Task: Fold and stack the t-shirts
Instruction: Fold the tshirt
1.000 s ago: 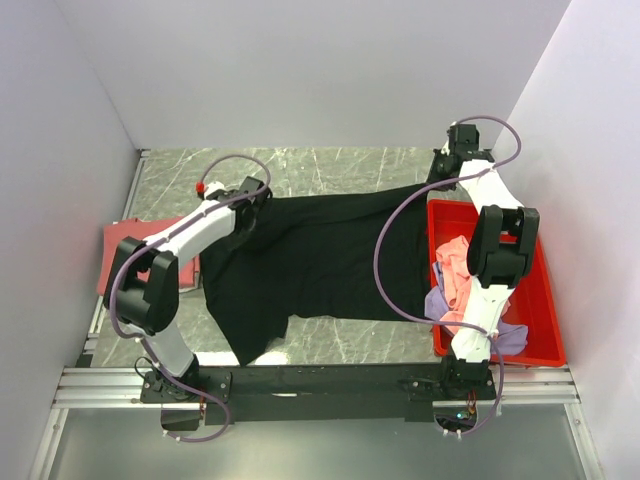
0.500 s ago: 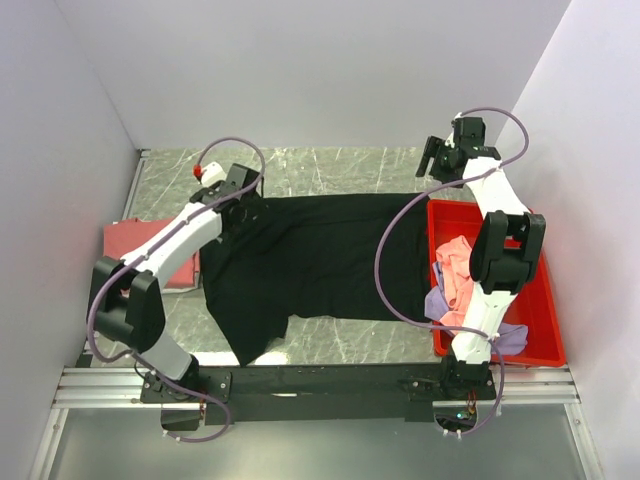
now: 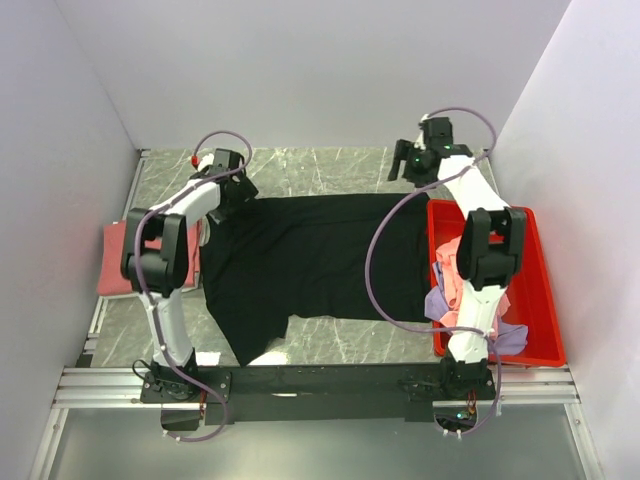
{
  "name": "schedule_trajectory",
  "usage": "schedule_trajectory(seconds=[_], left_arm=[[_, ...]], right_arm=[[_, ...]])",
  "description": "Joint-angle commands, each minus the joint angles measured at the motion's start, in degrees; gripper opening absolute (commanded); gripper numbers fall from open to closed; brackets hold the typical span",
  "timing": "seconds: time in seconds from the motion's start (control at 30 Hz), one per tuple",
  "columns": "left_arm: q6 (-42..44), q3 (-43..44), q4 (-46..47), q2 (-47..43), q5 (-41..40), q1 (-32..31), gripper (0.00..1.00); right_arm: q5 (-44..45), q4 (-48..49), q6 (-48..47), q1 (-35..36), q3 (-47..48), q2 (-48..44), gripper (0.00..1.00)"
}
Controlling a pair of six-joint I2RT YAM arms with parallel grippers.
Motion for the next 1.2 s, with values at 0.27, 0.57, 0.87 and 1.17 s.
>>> schedule_trajectory(seconds=[0.27,0.57,0.87,1.17], left_arm=[[2.6,14.9,-0.1,13.6,4.7,4.5,0.99],[3.2,22.4,-1.9,20.7,6.0,7.6,1.00],[5.6,29.4,-2.2,22.2,8.0,9.2,0.99],[7.2,21.8,2.2,10.1,10.4,7.8,1.00]], right_arm=[[1.0,-2.1,4.1,3.0,5.2,9.7,0.87],[-0.4,-3.8,5.6,3.0,11.3,16.1,0.88],[-0.8,-7.0,3.9,3.0,18.9,18.5,0.88],[7.5,-10.7,2.6,-0.7,12.9,10.0,0.84]])
